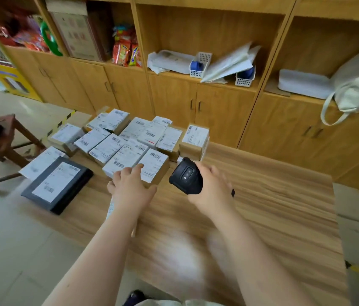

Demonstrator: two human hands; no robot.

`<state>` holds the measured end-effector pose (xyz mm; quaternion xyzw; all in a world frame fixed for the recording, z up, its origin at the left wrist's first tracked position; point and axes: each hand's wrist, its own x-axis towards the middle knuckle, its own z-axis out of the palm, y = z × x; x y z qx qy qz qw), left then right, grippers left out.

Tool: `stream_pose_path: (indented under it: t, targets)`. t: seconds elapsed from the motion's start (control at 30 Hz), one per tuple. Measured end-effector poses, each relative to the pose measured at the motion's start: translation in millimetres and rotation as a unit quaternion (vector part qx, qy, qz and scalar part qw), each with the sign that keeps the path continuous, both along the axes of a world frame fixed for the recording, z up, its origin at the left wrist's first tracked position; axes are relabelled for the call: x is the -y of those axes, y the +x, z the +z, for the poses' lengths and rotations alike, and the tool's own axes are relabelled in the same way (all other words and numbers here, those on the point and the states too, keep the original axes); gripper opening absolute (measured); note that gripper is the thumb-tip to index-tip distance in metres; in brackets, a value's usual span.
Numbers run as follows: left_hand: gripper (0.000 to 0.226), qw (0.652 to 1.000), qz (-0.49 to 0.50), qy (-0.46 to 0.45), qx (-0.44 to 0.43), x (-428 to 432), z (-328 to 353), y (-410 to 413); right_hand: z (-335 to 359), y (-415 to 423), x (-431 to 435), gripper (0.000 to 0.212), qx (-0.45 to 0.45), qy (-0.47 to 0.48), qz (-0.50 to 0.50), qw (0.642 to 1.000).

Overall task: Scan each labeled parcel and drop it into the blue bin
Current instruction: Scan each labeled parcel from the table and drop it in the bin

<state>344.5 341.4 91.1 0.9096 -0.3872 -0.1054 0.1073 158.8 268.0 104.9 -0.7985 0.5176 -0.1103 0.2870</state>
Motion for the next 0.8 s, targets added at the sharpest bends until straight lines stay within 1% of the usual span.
stream_pose_path:
  t: [0.1,0.2,0.33,0.47,0.57,0.67,0.8]
  targets:
    - [0.076,1.000,0.007,0.022,-0.004,16,-13,45,-13,34,16,0.091,-0.004,0.011,-0.007,1.000]
    - [0.078,0.998,-0.011,0.062,-0.007,33,-29,91,-24,75,28,0.093,-0.016,0.021,-0.032,0.999]
    - [0.086,0.994,-0.055,0.096,-0.003,48,-52,152,-41,134,31,0.090,-0.023,0.039,-0.079,0.996]
    - [0.090,0.989,-0.067,0.127,-0.037,51,-77,203,-59,183,22,0.087,-0.029,0.059,-0.118,0.991]
    - [0.100,0.985,-0.078,0.136,-0.070,57,-93,225,-67,210,17,0.090,-0.051,0.071,-0.141,0.986]
    - [0.108,0.984,-0.094,0.128,-0.081,69,-100,234,-70,227,12,0.090,-0.076,0.075,-0.161,0.981]
    - [0.111,0.978,-0.105,0.140,-0.117,78,-104,233,-70,239,6,0.094,-0.104,0.091,-0.186,0.973]
